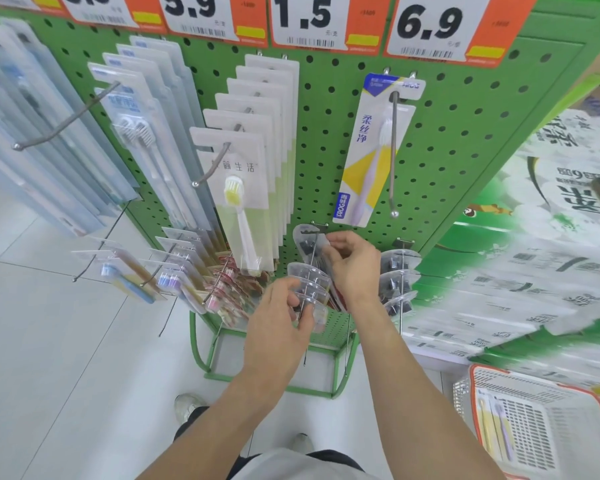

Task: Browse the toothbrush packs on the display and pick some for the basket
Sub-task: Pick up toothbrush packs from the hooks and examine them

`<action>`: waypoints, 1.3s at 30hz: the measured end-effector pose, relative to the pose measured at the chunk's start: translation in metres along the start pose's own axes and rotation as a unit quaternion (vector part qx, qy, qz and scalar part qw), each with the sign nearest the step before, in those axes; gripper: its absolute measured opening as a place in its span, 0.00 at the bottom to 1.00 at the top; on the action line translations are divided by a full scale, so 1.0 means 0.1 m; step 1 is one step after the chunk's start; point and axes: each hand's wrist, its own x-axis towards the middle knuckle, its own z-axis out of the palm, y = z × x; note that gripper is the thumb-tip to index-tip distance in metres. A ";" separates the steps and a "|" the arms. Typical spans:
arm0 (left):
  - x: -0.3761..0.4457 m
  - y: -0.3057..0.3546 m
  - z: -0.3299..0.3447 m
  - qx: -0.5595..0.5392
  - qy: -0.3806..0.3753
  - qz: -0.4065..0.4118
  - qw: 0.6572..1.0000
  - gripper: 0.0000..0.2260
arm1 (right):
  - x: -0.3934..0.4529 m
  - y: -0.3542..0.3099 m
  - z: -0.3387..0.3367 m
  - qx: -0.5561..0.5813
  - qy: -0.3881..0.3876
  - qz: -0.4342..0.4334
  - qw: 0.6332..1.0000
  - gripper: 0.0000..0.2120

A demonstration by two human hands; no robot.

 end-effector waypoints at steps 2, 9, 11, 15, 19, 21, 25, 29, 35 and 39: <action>-0.01 0.02 0.00 -0.016 0.001 -0.006 1.000 0.17 | -0.02 0.01 0.00 -0.007 -0.014 -0.009 1.000 0.06; -0.02 0.01 -0.01 0.003 0.012 0.017 1.000 0.17 | -0.07 0.01 0.00 -0.074 -0.029 -0.022 0.997 0.05; -0.01 0.00 -0.01 0.005 0.009 0.022 1.000 0.16 | -0.09 0.01 -0.05 -0.086 -0.017 -0.019 0.996 0.03; -0.04 0.01 -0.01 0.002 0.004 0.019 1.000 0.15 | -0.21 -0.01 -0.13 -0.081 0.008 -0.012 0.997 0.03; -0.06 0.03 -0.01 0.008 0.002 0.026 1.000 0.15 | -0.34 0.00 -0.19 -0.085 0.040 -0.005 0.996 0.07; -0.06 0.05 -0.01 0.010 -0.002 0.030 1.000 0.16 | -0.43 -0.03 -0.23 -0.081 0.074 -0.010 0.994 0.07; -0.08 0.06 -0.02 0.024 -0.010 0.034 0.999 0.16 | -0.63 -0.11 -0.35 -0.049 0.112 -0.005 0.993 0.07; -0.16 0.08 -0.06 0.020 -0.042 0.018 0.999 0.20 | -0.89 -0.21 -0.56 0.002 0.154 -0.028 0.988 0.08; -0.41 0.23 -0.21 -0.035 0.017 0.067 0.997 0.19 | -1.27 -0.47 -0.90 0.139 0.197 -0.034 0.970 0.18; -0.60 0.36 -0.29 -0.048 0.005 0.113 0.992 0.17 | -1.32 -0.46 -1.04 0.233 0.169 -0.050 0.956 0.23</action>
